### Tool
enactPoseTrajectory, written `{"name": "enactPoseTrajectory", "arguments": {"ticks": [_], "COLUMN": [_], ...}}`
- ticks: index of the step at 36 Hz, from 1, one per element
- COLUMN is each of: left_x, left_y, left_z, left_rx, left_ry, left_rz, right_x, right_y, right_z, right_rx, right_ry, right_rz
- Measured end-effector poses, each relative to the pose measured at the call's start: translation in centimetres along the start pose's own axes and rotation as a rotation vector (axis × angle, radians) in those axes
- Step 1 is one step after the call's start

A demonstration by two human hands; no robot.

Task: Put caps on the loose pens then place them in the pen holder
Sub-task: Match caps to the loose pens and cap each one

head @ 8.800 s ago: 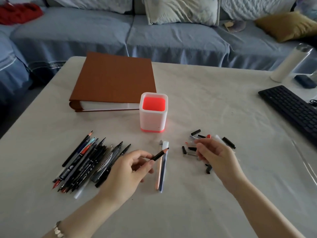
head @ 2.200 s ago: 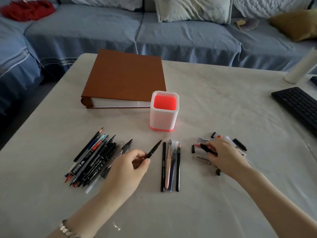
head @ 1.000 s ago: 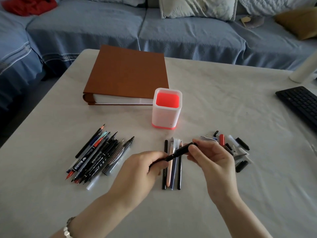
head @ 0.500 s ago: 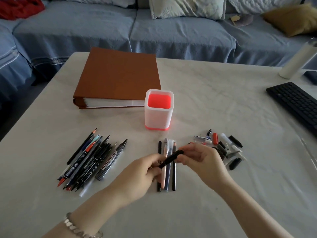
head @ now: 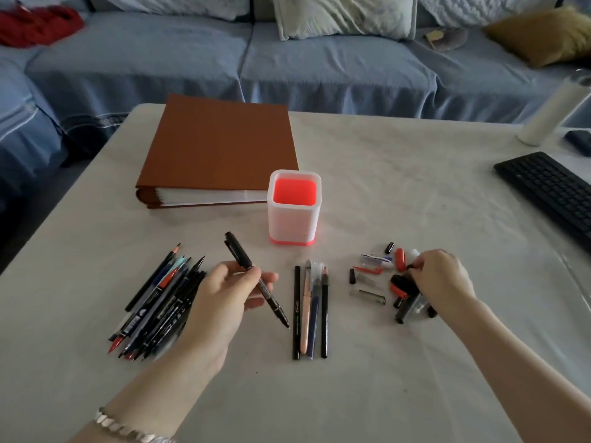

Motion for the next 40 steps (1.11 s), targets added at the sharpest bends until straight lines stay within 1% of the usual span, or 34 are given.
{"name": "enactPoseTrajectory", "arguments": {"ticks": [3,5,7,9,11,13,16,21,34,40], "left_x": [-0.3,-0.3,-0.1,0.3,0.5,0.5,0.5,0.2,0.8,1.0], "left_y": [0.1,0.2,0.4,0.6,0.7,0.5,0.4,0.5,0.6,0.5], "left_z": [0.2,0.3,0.4,0.5,0.5,0.5,0.6,1.0,2.3,2.9], "left_rx": [-0.034,-0.056,-0.064,-0.074,-0.096,-0.116,-0.119,-0.086,-0.006,0.0], "left_ry": [0.018,0.021,0.024,0.023,0.013,-0.01,-0.033,-0.032,-0.069,-0.051], "left_rz": [0.149,0.251,0.358,0.452,0.523,0.557,0.579,0.601,0.541,0.533], "right_x": [-0.1,-0.4,-0.7,-0.9,-0.8,-0.7,-0.3,0.1,0.1,-0.1], "right_y": [-0.1,-0.7,-1.8,-3.4,-5.0,-6.1,-7.3,-7.8,-9.1,-8.9], "right_z": [0.4,1.1,2.5,4.7,7.2,9.4,11.6,12.3,13.1,13.6], "right_rx": [-0.024,-0.088,-0.146,-0.226,-0.323,-0.393,-0.425,-0.382,-0.416,-0.483], "right_ry": [0.024,0.039,0.024,-0.039,-0.11,-0.161,-0.204,-0.209,-0.224,-0.214], "right_rz": [0.01,-0.054,-0.292,-0.537,-0.661,-0.728,-0.764,-0.856,-0.844,-0.818]}}
Point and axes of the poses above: each hand's wrist, its own z-axis away from the middle knuckle, its own x-axis out of the palm, y = z × x, the point moved 3 cm from there along -z, towards the middle knuckle, and after that the axes turned 11 degrees about -z, right-handed, at the moved point
